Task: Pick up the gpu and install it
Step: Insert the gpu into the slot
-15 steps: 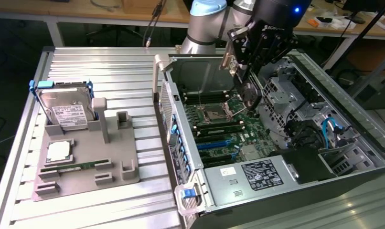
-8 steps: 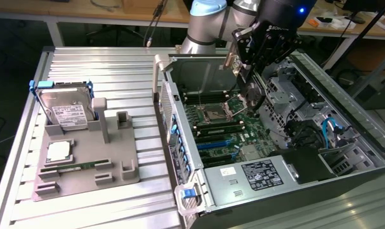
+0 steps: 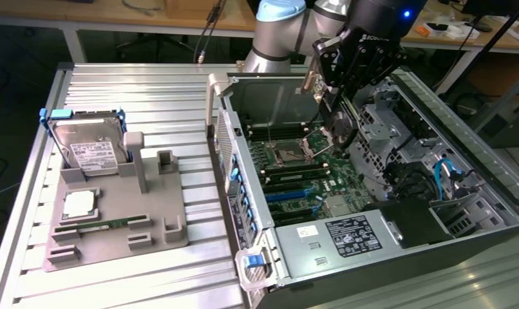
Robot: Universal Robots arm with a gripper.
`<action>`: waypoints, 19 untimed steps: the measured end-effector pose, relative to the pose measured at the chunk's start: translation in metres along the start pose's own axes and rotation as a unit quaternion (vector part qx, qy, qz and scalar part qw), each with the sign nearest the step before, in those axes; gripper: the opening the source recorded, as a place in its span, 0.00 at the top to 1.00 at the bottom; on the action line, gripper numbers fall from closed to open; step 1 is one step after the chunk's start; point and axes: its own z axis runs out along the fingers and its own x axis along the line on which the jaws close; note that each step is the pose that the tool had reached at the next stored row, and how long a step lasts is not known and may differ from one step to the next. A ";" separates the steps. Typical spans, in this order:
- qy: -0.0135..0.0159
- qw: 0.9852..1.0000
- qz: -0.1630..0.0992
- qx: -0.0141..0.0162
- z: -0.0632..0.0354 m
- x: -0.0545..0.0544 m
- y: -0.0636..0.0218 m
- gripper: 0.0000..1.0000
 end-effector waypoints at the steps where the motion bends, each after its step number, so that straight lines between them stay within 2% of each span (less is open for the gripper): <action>1: 0.000 1.000 0.000 0.000 0.0000 0.000 0.0000 0.73; 6: 0.000 1.000 -0.002 0.000 0.0000 0.000 0.0000 0.73; 19: 0.001 0.999 -0.034 -0.001 0.0001 0.000 0.0017 0.73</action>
